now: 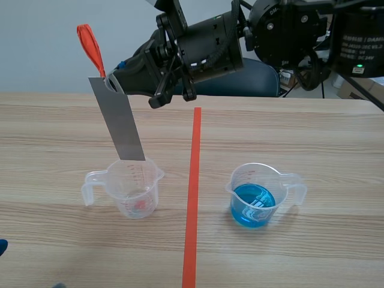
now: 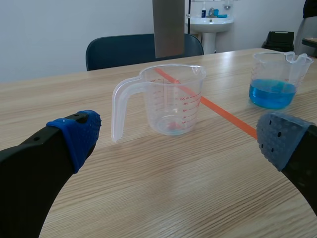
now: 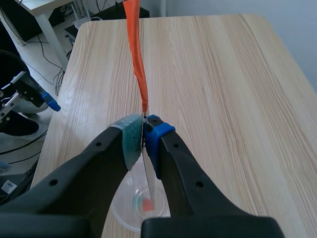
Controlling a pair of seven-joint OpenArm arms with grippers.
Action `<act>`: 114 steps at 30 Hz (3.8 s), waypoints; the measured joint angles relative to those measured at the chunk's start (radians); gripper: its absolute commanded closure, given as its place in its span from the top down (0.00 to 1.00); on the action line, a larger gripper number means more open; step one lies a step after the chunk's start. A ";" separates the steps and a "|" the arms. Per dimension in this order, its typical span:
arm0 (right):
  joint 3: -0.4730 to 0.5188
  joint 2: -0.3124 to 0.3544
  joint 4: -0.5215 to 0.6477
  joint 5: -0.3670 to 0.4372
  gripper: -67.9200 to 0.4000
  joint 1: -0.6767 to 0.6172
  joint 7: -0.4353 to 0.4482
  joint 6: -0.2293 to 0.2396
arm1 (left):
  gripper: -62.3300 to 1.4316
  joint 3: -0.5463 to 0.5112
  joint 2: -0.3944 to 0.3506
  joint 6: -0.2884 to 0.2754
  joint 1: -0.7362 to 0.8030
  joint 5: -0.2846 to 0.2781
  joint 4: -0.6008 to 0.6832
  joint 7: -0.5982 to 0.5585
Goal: Do the redox reaction experiment. lift the metal plate out of the left beaker
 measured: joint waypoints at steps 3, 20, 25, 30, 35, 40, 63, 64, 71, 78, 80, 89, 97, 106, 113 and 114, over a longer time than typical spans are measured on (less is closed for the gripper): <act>0.000 0.024 0.011 0.022 0.05 0.023 -0.003 0.014 | 1.00 0.000 0.000 0.000 0.000 0.000 0.000 0.000; 0.000 0.031 0.053 0.038 0.05 0.051 -0.047 0.021 | 1.00 0.000 0.000 0.000 0.000 0.000 0.000 0.000; 0.000 0.031 0.053 0.050 0.05 0.053 -0.069 0.021 | 1.00 0.000 0.000 0.000 0.000 0.000 0.000 0.000; 0.000 0.031 0.053 0.078 0.05 0.054 -0.089 0.021 | 1.00 0.000 0.000 0.000 0.000 0.000 0.000 0.000; 0.000 0.031 0.053 0.078 0.05 0.054 -0.091 0.021 | 1.00 0.000 0.000 0.000 0.000 0.000 0.000 0.000; 0.000 0.030 0.053 0.076 0.05 0.054 -0.084 0.021 | 1.00 0.000 0.000 0.000 0.000 0.000 0.000 0.000; 0.000 0.030 0.053 0.065 0.05 0.054 -0.089 0.021 | 1.00 0.000 0.000 0.000 0.000 0.000 0.000 0.000; 0.000 0.030 0.053 0.065 0.05 0.054 -0.089 0.021 | 1.00 0.000 0.000 0.000 0.000 0.000 0.000 0.000; 0.000 0.030 0.053 0.065 0.05 0.054 -0.089 0.021 | 1.00 0.000 0.000 0.000 0.000 0.000 0.000 0.000; 0.000 0.030 0.053 0.065 0.05 0.054 -0.089 0.021 | 1.00 0.000 0.000 0.000 0.000 0.000 0.000 0.000; 0.000 0.030 0.053 0.065 0.05 0.054 -0.093 0.021 | 1.00 0.000 0.000 0.000 0.000 0.000 0.000 0.000; 0.000 0.030 0.053 0.065 0.05 0.054 -0.095 0.021 | 1.00 0.000 0.000 0.000 0.000 0.000 0.000 0.000; 0.000 0.030 0.053 0.065 0.05 0.054 -0.095 0.021 | 1.00 0.000 0.000 0.000 0.000 0.000 0.000 0.000; 0.000 0.030 0.053 0.065 0.05 0.054 -0.095 0.021 | 1.00 0.000 0.000 0.000 0.000 0.000 0.000 0.000; 0.000 0.030 0.053 0.065 0.05 0.054 -0.095 0.021 | 1.00 0.000 0.000 0.000 0.000 0.000 0.000 0.000; 0.000 0.030 0.053 0.065 0.05 0.054 -0.095 0.021 | 1.00 0.000 0.000 0.000 0.000 0.000 0.000 0.000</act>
